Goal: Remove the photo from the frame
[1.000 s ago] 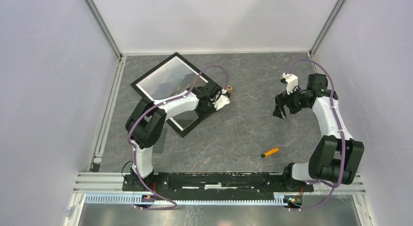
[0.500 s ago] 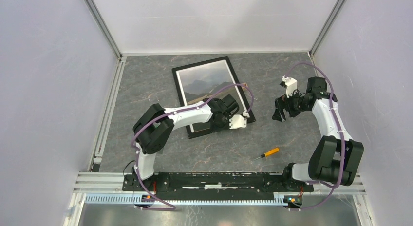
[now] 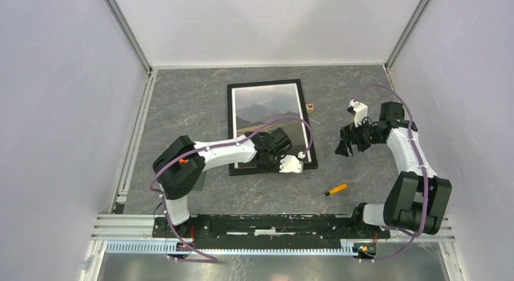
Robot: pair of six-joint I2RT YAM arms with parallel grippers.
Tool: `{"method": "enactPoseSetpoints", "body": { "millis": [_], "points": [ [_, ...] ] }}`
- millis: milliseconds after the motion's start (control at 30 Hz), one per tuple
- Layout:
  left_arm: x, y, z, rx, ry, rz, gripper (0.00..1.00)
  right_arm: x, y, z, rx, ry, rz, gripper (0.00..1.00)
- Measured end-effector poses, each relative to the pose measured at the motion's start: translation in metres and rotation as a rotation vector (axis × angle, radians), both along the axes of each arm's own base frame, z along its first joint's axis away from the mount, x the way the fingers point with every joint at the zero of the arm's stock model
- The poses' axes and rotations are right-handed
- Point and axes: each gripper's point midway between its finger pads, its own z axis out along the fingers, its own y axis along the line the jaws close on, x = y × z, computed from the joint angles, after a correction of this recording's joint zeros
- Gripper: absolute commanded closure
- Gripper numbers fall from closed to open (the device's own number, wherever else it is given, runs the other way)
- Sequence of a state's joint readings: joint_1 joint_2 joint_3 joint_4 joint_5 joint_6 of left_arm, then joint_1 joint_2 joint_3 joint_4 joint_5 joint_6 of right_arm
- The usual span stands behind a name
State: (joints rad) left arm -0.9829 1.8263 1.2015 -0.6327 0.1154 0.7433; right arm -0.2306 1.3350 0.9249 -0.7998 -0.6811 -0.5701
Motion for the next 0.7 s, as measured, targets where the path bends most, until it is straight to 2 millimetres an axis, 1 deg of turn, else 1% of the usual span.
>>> {"method": "enactPoseSetpoints", "body": {
  "millis": [200, 233, 267, 333, 367, 400, 467, 533, 567, 633, 700],
  "points": [
    [-0.012, 0.018, 0.000, -0.041, -0.012, 0.080, 0.97, -0.001, 0.007, -0.004, 0.033, 0.023, -0.022, 0.02],
    [-0.013, 0.020, 0.000, -0.046, -0.016, 0.093, 0.90, -0.002, 0.009, -0.006, 0.041, 0.028, -0.024, 0.02],
    [-0.014, 0.023, 0.000, -0.050, -0.024, 0.107, 0.80, -0.003, 0.011, -0.008, 0.047, 0.036, -0.026, 0.02],
    [-0.015, 0.029, 0.001, -0.046, -0.035, 0.141, 0.53, -0.005, 0.015, -0.011, 0.057, 0.047, -0.027, 0.02],
    [-0.015, 0.030, 0.001, -0.043, -0.038, 0.153, 0.44, -0.006, 0.017, -0.011, 0.062, 0.053, -0.028, 0.02],
    [-0.016, 0.031, 0.001, -0.040, -0.036, 0.169, 0.40, -0.006, 0.018, -0.012, 0.066, 0.055, -0.030, 0.02],
    [-0.020, 0.034, 0.000, -0.027, -0.024, 0.200, 0.37, -0.004, 0.021, -0.012, 0.077, 0.054, -0.039, 0.02],
    [-0.023, 0.033, 0.001, -0.017, -0.030, 0.212, 0.36, -0.002, 0.023, -0.013, 0.092, 0.056, -0.054, 0.02],
    [-0.023, 0.029, 0.002, -0.012, -0.044, 0.211, 0.37, -0.002, 0.024, -0.014, 0.100, 0.058, -0.064, 0.02],
    [-0.024, 0.017, 0.004, -0.014, -0.068, 0.202, 0.38, -0.001, 0.026, -0.018, 0.117, 0.067, -0.086, 0.02],
    [-0.024, 0.005, 0.004, -0.017, -0.090, 0.192, 0.41, -0.003, 0.027, -0.021, 0.133, 0.079, -0.107, 0.02]
  ]
}}
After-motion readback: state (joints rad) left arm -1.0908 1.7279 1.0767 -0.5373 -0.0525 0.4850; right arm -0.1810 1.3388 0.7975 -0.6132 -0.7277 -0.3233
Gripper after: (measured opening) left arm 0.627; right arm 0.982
